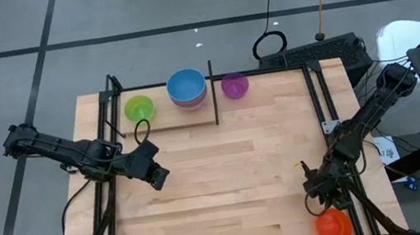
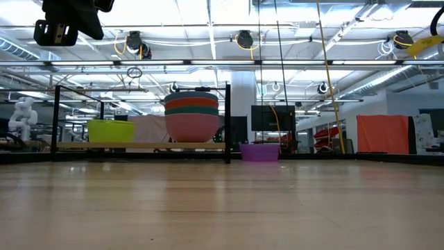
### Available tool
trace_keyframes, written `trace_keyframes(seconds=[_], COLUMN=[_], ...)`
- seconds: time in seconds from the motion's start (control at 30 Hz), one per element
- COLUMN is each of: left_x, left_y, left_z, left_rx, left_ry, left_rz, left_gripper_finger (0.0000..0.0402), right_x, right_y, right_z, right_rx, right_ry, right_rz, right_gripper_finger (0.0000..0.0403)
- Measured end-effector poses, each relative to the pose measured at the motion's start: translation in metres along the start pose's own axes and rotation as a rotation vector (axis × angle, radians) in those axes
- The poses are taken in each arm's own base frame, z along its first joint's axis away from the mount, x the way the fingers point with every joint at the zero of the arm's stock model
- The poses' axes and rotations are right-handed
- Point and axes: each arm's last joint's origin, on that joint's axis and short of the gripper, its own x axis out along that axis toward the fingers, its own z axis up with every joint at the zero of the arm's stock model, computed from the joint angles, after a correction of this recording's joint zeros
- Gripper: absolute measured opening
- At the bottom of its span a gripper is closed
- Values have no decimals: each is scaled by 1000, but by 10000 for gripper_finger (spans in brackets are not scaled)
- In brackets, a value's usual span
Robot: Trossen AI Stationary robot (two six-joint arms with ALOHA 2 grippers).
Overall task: Place and stack bowls onto a shelf
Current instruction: Stack the small orange bowl into the green bowl on the shelf
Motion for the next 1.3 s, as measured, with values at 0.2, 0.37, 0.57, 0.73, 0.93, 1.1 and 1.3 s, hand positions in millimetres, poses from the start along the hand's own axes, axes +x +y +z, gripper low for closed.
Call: trace_keyframes(seconds=[0.2,0.37,0.57,0.73,0.93,1.1,1.3], left_x=[0,0,0,0,0,0,0], left_y=[0,0,0,0,0,0,-1], left_z=[0,0,0,0,0,0,0], left_rx=[-1,-12,-13,-21,-24,-24,-18], left_ry=[0,0,-1,-1,-1,-2,-4], left_rz=[0,0,0,0,-1,-2,-8], left_gripper_finger=[11,18,4,17,8,9,30], right_x=[1,4,16,25,25,19,1], right_y=[2,3,-3,-7,-9,-20,-40], right_z=[-2,-4,-3,2,9,20,45], right_rx=[-13,-25,-28,-65,-94,-50,-32], right_ry=[13,26,75,28,-110,-236,-425], right_rz=[4,-4,-41,-101,-207,-332,-429], right_gripper_finger=[105,105,105,102,38,7,2])
